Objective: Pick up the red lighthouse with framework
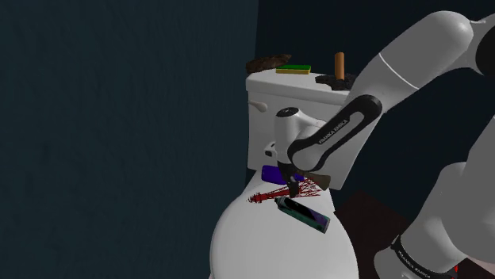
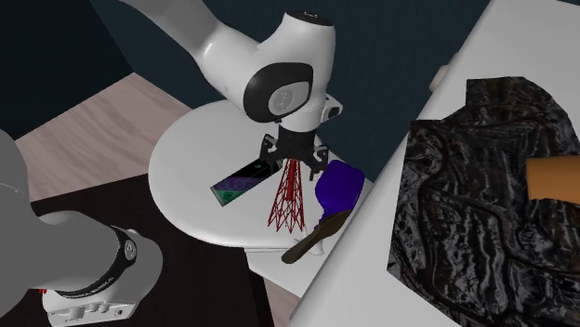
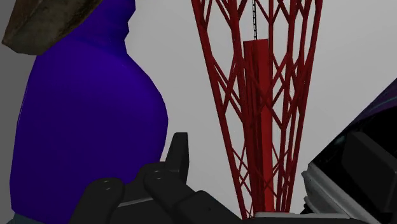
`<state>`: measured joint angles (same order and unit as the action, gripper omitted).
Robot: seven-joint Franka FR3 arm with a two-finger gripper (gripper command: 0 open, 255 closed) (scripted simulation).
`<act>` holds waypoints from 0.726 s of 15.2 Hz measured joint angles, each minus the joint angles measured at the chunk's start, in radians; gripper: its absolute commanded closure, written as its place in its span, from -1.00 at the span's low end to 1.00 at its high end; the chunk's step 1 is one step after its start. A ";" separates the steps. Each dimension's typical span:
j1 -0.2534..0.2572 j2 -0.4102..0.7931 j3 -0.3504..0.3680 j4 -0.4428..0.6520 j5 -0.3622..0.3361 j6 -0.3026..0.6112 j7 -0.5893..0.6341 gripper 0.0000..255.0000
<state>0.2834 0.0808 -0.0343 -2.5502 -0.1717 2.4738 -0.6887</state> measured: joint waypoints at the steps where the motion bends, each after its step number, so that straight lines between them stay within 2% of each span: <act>1: -0.005 0.015 -0.007 0.004 -0.007 0.009 0.001 -1.00; 4: -0.008 0.050 -0.014 0.007 -0.023 0.054 0.008 -1.00; 5: -0.008 0.052 -0.014 0.006 -0.020 0.059 0.009 1.00; 11: 0.000 0.060 -0.008 -0.001 -0.016 0.073 0.022 1.00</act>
<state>0.2829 0.1411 -0.0420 -2.5516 -0.1875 2.5465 -0.6669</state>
